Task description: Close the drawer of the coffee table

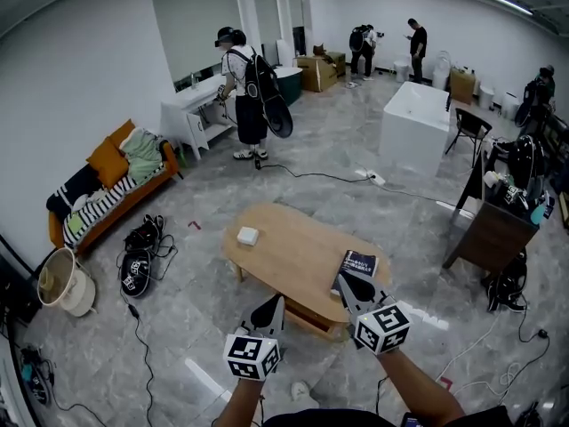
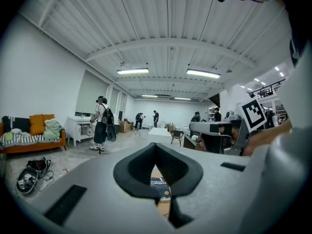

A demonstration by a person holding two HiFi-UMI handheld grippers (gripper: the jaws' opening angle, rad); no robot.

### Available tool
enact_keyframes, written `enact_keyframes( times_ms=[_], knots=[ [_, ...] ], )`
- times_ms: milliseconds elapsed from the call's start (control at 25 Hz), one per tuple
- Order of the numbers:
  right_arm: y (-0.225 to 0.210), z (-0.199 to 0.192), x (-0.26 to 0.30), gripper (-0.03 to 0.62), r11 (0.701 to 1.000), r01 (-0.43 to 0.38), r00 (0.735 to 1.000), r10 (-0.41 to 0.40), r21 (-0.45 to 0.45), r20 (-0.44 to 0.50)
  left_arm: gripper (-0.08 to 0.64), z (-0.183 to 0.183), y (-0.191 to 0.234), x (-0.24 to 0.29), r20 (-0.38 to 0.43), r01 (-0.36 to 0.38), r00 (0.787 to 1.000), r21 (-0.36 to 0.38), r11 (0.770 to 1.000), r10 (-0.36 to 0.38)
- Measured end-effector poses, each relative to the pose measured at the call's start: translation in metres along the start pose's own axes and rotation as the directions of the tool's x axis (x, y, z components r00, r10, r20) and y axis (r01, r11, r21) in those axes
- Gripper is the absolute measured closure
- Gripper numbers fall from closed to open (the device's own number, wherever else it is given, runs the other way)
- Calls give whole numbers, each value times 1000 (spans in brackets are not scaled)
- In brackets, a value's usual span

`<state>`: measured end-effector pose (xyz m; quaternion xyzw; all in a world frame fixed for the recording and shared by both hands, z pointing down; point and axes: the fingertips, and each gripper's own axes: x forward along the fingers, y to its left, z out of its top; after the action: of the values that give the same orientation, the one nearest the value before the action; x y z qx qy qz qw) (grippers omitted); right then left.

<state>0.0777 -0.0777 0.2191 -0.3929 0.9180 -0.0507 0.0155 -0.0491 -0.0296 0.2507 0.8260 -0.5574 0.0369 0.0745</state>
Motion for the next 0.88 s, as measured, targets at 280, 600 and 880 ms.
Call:
enact_keyframes(
  times_ms=[280,600,880],
  knots=[
    [-15,2,39,580,999,36,999,-36,13,-1,558,6,35,29,1,20,1000,-2,1000,-20],
    [-21,1,75,581,998,56,998,-56,1,-10,558,9,65,55,4,46,999,-11,999,-46],
    [-29,-3,99,580,996,84,996,-84,5,-18,558,8,88,69,-1,57,998,-12,998,-57]
  ],
)
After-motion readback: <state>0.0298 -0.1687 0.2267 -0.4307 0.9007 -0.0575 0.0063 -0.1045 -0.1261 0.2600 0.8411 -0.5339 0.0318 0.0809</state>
